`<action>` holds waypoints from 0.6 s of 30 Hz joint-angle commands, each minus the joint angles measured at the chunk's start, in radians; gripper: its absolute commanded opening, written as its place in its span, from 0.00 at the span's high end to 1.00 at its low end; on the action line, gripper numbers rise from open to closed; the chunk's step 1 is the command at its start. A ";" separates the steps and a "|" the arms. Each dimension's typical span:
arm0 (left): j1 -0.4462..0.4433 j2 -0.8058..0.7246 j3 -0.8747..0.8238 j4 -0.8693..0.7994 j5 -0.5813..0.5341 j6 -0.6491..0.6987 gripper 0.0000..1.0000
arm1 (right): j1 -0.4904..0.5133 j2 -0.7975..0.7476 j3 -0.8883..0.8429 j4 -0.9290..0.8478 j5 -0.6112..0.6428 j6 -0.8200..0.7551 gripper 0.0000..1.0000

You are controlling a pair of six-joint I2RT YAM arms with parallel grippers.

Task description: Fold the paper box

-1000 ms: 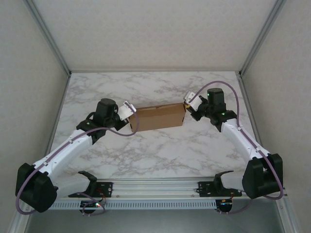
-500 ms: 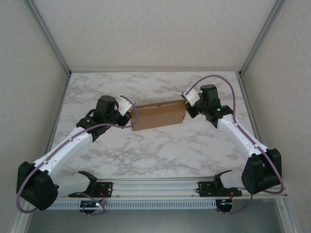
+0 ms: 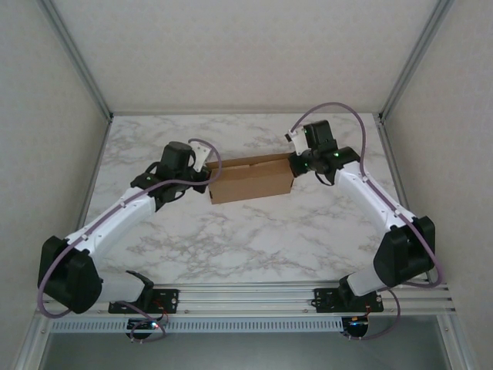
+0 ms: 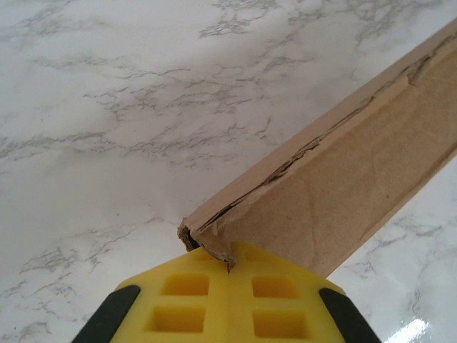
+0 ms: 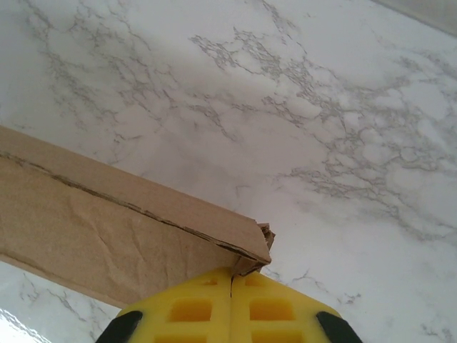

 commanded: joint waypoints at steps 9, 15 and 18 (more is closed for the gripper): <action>0.006 0.117 0.105 -0.057 0.013 -0.117 1.00 | 0.036 0.079 0.118 -0.142 -0.019 0.174 1.00; 0.007 0.105 0.097 -0.073 -0.027 -0.133 1.00 | 0.037 0.072 0.104 -0.139 -0.018 0.200 1.00; 0.013 0.104 0.090 -0.084 -0.049 -0.133 1.00 | 0.037 0.066 0.099 -0.145 0.018 0.199 1.00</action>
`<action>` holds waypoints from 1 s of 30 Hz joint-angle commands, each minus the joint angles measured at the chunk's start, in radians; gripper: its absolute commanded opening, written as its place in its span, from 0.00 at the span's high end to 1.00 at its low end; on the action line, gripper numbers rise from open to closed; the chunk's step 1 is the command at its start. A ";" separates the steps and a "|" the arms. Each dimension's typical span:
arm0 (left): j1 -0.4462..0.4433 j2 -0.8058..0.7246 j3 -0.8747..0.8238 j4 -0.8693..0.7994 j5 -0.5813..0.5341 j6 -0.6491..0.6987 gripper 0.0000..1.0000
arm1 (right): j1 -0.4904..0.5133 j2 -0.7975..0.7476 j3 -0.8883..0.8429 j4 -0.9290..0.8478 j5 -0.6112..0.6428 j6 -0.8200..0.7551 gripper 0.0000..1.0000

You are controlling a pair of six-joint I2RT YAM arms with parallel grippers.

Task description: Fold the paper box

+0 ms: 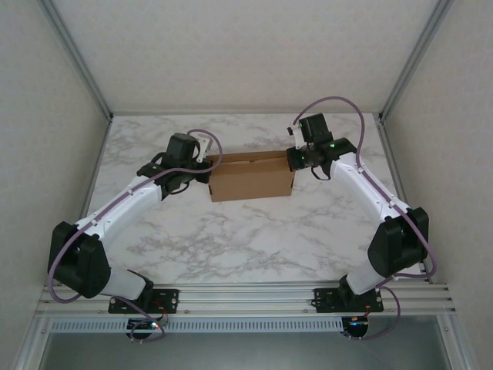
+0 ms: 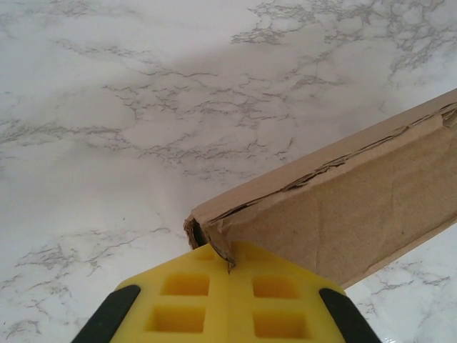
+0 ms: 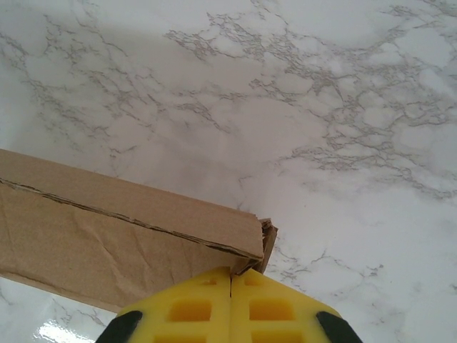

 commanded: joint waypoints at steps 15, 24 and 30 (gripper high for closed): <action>0.013 -0.011 0.002 -0.092 -0.101 -0.002 1.00 | 0.032 -0.001 -0.011 -0.061 0.051 -0.009 1.00; 0.002 0.024 0.005 -0.072 -0.047 -0.090 1.00 | 0.036 -0.008 -0.047 -0.029 0.037 0.011 1.00; -0.018 0.025 -0.010 -0.048 -0.064 -0.140 1.00 | 0.036 -0.025 -0.104 0.028 0.017 -0.012 1.00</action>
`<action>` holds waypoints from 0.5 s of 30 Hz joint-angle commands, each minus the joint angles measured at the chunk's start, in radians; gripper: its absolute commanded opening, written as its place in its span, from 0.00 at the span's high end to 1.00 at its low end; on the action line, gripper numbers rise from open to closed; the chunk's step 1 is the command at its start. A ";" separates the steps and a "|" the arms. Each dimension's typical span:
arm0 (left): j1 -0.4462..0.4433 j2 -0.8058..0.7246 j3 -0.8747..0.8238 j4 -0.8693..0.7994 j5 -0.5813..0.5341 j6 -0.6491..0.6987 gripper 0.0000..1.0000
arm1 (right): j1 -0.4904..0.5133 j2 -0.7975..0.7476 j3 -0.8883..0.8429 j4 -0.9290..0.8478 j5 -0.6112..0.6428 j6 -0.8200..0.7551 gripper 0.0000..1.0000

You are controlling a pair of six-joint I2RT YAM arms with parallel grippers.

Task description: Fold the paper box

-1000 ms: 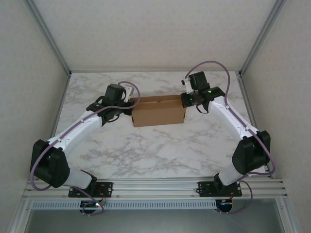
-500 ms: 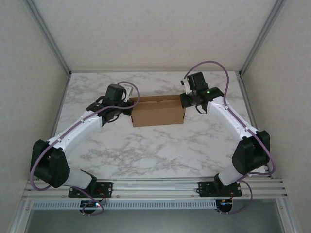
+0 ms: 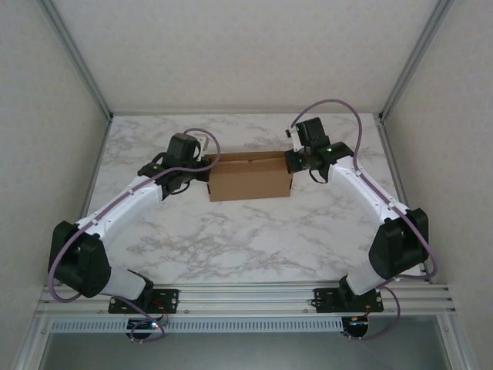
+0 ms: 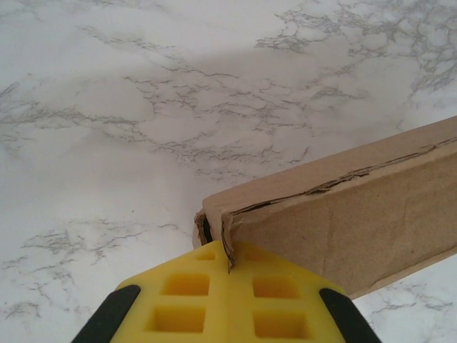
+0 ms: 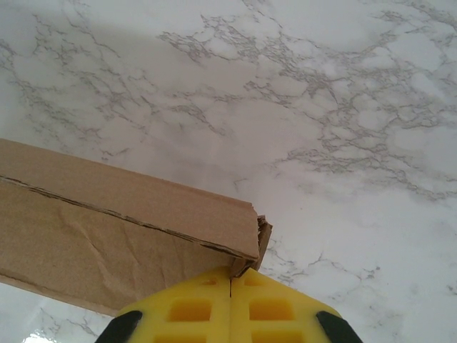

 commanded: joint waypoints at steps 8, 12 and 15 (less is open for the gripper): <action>-0.015 0.021 -0.021 -0.051 -0.019 -0.045 1.00 | 0.009 -0.001 -0.050 -0.037 -0.026 -0.018 1.00; -0.015 0.017 -0.029 -0.047 -0.017 -0.054 1.00 | -0.005 0.002 -0.049 -0.039 -0.053 0.021 1.00; -0.018 0.006 -0.050 -0.033 -0.017 -0.068 1.00 | -0.011 -0.002 -0.063 -0.038 -0.050 0.044 1.00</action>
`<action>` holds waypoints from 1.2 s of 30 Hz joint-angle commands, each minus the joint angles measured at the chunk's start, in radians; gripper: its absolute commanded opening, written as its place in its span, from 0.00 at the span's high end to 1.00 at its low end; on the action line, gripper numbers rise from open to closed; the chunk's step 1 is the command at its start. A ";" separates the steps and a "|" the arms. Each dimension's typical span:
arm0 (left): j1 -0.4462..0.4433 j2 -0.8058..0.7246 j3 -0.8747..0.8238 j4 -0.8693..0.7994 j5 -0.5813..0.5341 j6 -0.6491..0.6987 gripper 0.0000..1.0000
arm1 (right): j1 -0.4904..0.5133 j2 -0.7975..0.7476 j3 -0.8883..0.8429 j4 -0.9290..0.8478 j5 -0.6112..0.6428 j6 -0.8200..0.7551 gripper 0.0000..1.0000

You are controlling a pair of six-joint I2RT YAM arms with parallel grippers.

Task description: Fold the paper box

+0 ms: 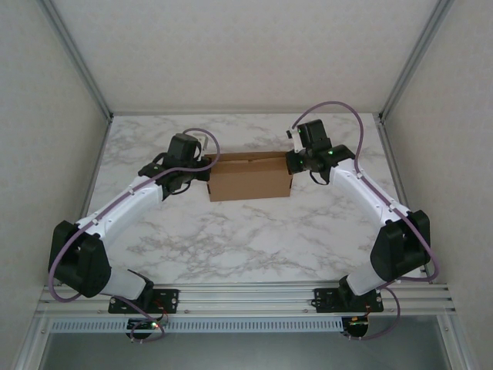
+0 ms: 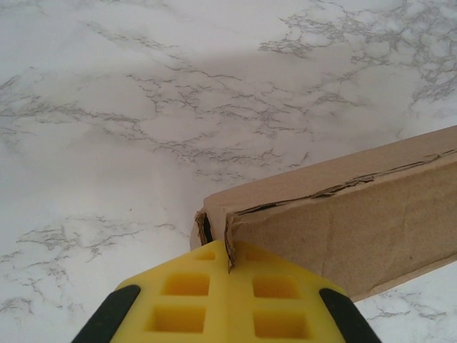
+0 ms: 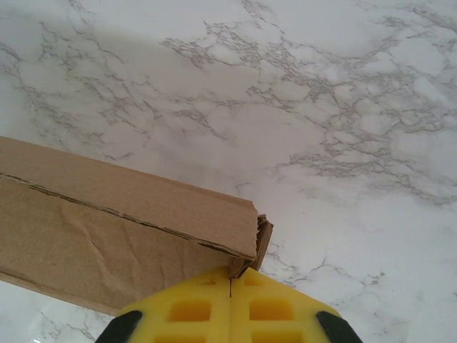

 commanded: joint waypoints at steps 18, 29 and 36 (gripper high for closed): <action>-0.095 -0.093 -0.243 0.095 -0.075 -0.115 1.00 | -0.002 -0.084 -0.244 0.067 0.063 0.073 1.00; -0.123 -0.085 -0.297 0.122 -0.108 -0.111 1.00 | 0.004 -0.074 -0.242 0.088 0.060 0.116 0.91; -0.158 -0.080 -0.316 0.127 -0.138 -0.110 1.00 | 0.003 -0.099 -0.218 0.085 0.043 0.143 0.77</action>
